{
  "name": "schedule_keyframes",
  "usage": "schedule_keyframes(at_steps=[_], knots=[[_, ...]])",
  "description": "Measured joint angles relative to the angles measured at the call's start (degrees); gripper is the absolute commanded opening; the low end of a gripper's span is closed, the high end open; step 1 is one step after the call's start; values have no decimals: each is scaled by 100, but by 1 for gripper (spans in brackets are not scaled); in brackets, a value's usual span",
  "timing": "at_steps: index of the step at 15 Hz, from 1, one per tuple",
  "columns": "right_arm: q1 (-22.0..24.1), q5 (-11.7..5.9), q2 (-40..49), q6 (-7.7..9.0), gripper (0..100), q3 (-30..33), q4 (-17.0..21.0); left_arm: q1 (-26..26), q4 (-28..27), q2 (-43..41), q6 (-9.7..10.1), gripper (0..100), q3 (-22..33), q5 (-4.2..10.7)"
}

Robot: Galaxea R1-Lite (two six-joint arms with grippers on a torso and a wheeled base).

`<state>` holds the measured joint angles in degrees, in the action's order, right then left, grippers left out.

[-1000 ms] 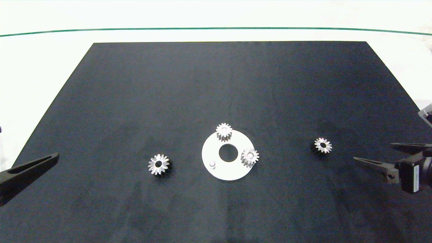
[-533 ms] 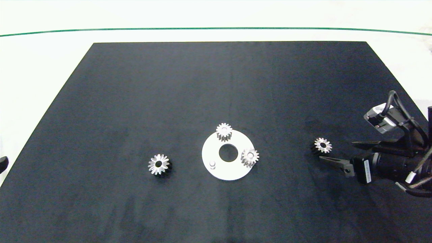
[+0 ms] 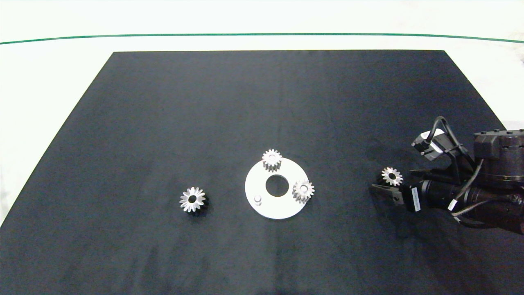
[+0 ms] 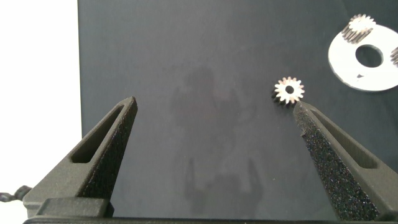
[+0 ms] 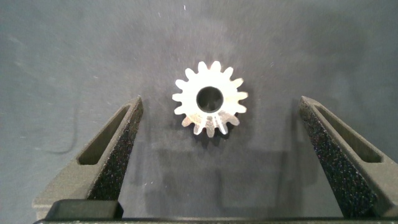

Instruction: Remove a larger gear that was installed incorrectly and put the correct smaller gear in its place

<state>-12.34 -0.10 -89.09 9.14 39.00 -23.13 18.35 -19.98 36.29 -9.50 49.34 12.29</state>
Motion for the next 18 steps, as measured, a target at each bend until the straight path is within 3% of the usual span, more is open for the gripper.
schedule_keyframes(at_steps=[18], knots=[[2, -146, -195, -16, 59, 171, -9, 28, -7, -143, 35, 100, -85, -6]])
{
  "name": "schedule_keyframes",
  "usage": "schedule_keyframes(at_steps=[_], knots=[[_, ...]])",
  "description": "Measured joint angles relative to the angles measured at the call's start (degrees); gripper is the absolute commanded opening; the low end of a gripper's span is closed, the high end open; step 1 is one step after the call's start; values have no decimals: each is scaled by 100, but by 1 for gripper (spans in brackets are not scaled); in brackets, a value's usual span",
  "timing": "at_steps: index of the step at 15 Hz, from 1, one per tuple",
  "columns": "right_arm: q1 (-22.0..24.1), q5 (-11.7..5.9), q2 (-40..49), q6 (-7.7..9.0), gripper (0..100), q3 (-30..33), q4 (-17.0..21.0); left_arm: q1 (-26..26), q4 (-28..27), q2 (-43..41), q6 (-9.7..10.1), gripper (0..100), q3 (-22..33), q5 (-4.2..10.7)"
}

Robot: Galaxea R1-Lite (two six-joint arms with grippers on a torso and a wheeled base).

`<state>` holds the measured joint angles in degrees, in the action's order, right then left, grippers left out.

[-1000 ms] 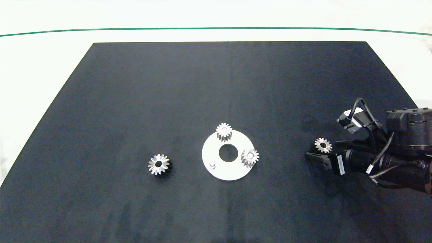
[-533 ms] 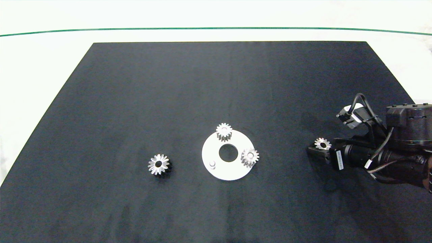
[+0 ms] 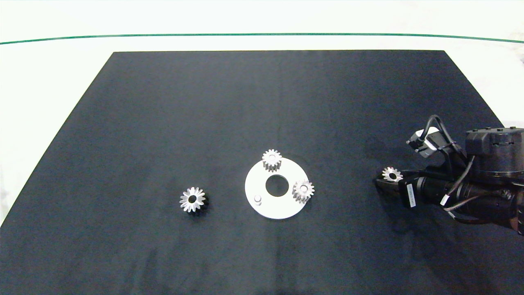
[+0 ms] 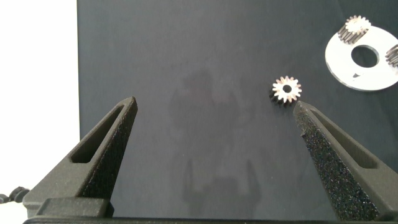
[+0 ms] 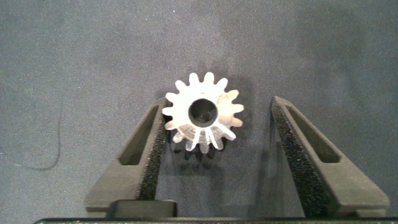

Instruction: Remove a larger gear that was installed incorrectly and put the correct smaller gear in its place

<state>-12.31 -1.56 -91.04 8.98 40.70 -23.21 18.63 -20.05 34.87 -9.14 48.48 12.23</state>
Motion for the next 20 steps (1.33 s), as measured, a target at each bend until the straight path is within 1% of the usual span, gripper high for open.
schedule_keyframes(at_steps=[11, 13, 20], knots=[[2, 13, -11, -1, 38, -5, -2, 2, 5, -56, -4, 100, -94, 0], [5, -12, -9, -1, 34, -5, -2, 2, 5, -61, -2, 100, -94, 0], [60, -11, -9, -17, 21, -2, -2, 9, 2, -88, -2, 100, -107, 0]])
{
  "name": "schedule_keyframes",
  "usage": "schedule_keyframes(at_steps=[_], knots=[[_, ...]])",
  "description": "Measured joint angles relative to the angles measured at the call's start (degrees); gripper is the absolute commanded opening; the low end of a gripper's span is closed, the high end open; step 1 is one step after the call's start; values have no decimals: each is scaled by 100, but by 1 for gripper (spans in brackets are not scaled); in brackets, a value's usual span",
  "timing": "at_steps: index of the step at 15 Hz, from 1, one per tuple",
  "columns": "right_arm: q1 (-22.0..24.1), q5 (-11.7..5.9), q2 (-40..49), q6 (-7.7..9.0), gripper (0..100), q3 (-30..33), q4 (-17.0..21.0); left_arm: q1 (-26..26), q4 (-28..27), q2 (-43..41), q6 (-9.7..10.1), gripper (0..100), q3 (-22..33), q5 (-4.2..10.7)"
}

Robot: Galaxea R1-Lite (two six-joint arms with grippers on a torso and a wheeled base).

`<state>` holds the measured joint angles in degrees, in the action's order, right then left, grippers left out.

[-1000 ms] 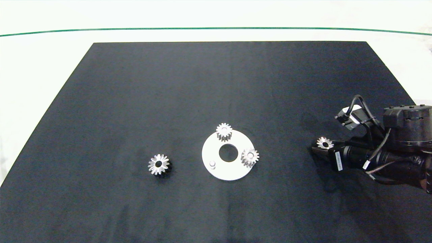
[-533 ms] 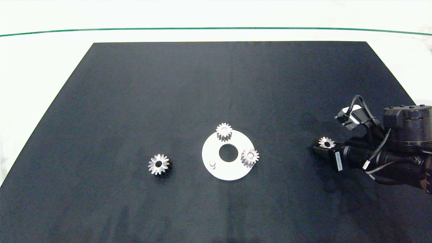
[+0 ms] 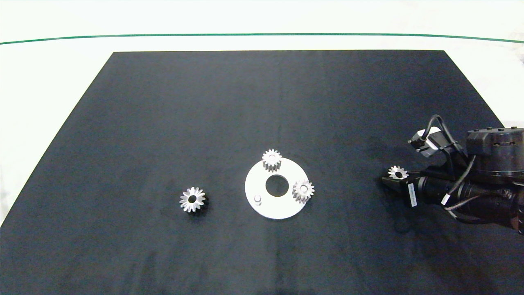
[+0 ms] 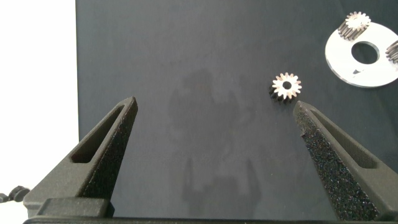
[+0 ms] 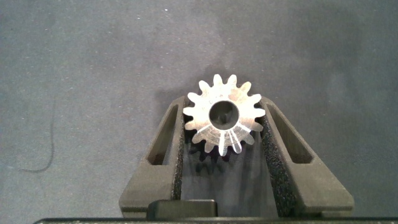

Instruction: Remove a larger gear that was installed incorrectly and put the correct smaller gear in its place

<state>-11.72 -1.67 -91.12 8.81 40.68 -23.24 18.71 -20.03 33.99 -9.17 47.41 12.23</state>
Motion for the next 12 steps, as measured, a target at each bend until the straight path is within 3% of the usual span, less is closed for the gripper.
schedule_keyframes(at_steps=[8, 12], knots=[[-286, 35, 216, 26, 19, 341, 213, 0, 2, -146, 7, 100, -240, 0], [-909, -23, 411, 9, 19, 1083, 1499, -15, 7, -271, 10, 100, -174, 4]])
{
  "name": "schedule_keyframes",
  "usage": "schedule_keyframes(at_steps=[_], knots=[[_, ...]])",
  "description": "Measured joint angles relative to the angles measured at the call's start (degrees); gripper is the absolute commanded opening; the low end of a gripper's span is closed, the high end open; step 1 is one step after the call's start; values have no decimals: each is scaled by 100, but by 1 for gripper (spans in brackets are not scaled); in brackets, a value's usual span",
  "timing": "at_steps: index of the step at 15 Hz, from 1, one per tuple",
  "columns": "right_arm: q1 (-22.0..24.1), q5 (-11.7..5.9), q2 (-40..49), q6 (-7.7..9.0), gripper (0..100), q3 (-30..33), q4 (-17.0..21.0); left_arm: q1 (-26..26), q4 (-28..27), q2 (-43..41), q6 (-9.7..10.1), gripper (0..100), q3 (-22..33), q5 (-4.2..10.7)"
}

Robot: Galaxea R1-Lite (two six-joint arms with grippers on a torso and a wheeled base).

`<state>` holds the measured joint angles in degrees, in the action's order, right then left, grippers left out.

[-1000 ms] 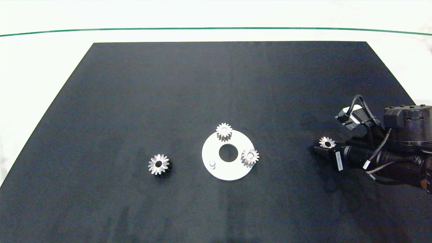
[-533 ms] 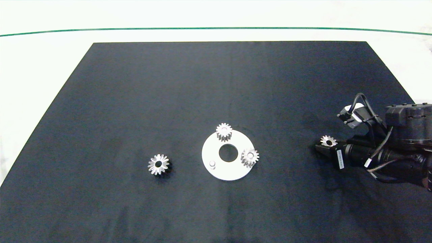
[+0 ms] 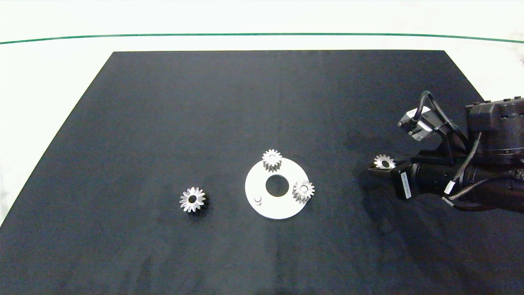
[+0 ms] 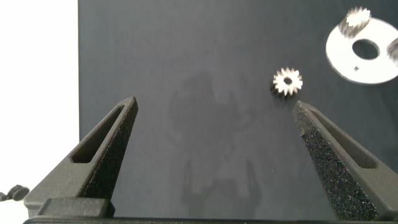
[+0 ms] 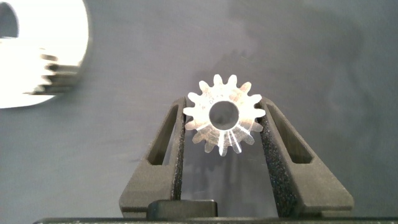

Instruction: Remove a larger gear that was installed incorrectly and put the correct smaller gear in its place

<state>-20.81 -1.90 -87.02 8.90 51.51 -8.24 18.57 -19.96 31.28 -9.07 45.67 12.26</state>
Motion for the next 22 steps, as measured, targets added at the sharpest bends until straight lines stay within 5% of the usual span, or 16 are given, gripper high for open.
schedule_keyframes(at_steps=[6, 9, 16, 22], knots=[[-1312, -263, 110, 20, 19, 1239, 1507, -90, -7, -334, -33, 100, -22, 2], [-1676, -368, -193, 35, 19, 1710, 1636, -151, -7, -612, -82, 100, -132, 11], [-2731, -970, -1224, 22, 19, 2531, 1653, -200, -372, -1028, -82, 100, -124, 13], [-3087, -1030, -1812, 16, 19, 2917, 1929, -204, -372, -1156, -74, 100, -49, 13]])
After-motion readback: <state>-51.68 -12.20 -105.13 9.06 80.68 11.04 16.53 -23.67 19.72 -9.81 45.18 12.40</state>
